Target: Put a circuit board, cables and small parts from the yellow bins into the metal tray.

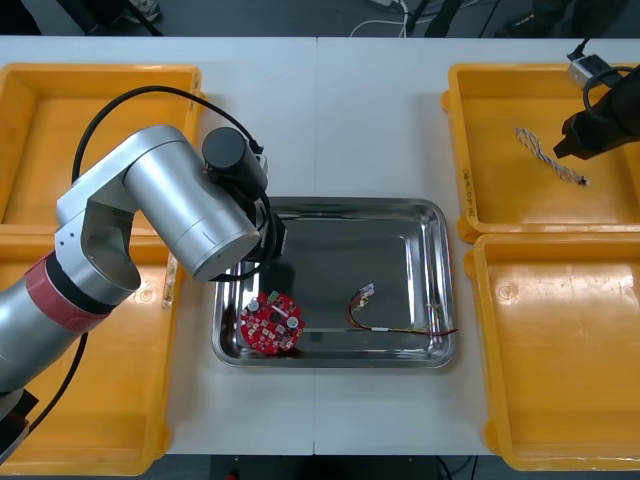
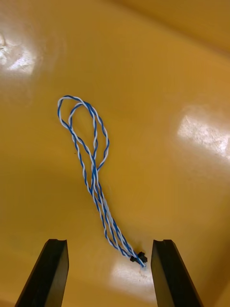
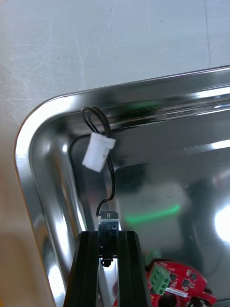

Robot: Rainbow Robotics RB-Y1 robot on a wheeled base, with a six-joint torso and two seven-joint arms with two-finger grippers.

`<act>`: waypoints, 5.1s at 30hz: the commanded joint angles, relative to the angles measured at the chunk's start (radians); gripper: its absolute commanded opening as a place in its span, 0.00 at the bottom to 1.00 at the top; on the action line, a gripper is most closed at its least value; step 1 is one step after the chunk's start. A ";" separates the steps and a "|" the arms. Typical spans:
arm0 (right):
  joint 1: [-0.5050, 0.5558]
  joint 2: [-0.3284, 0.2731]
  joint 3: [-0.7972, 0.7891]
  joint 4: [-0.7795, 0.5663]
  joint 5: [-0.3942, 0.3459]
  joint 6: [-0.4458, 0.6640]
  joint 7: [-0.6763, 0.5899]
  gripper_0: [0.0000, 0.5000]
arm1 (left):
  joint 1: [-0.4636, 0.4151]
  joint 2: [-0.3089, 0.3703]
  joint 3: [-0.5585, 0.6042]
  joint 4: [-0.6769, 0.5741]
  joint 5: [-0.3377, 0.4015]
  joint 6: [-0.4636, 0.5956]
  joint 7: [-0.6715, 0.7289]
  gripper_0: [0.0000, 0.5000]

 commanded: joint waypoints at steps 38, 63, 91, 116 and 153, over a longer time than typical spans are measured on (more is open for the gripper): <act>-0.006 0.036 -0.078 0.107 -0.056 -0.222 0.199 1.00 | 0.021 -0.038 -0.100 0.095 -0.082 -0.188 0.038 1.00; 0.068 0.039 -0.080 0.107 -0.120 -0.269 0.213 1.00 | -0.036 0.000 0.076 -0.046 0.033 0.060 0.013 1.00; 0.115 0.060 -0.080 0.106 -0.188 -0.326 0.233 0.00 | -0.096 0.169 0.484 0.001 0.203 0.244 -0.315 1.00; 0.085 0.027 -0.087 -0.331 -0.040 0.245 0.026 0.00 | -0.125 0.200 0.590 0.342 0.139 0.042 -0.725 1.00; 0.160 0.079 0.095 -1.003 -0.191 0.585 -0.235 0.00 | -0.125 0.189 0.497 0.645 0.193 -0.299 -0.851 1.00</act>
